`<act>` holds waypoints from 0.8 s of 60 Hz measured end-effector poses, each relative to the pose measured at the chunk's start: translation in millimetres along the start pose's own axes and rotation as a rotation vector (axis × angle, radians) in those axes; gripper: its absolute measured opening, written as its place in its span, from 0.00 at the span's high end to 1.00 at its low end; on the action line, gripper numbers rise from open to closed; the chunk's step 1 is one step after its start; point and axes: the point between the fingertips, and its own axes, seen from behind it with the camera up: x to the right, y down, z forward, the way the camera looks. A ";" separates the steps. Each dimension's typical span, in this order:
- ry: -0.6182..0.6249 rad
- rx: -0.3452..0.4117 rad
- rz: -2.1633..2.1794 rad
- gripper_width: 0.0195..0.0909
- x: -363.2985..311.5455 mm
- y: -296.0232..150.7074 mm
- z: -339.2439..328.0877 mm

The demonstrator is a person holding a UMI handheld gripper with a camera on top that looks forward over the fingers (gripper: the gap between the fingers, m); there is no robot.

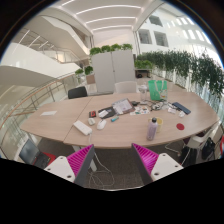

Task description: Pour water

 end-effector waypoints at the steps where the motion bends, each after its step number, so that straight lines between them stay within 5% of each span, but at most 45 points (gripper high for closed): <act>1: 0.006 0.000 -0.002 0.13 -9.5 5.6 -2.4; 13: 0.034 -0.006 0.005 0.13 -20.8 9.3 7.1; 26: 0.123 0.002 -0.035 0.15 61.5 33.3 66.8; 48: 0.158 0.207 -0.061 0.15 254.9 59.5 293.7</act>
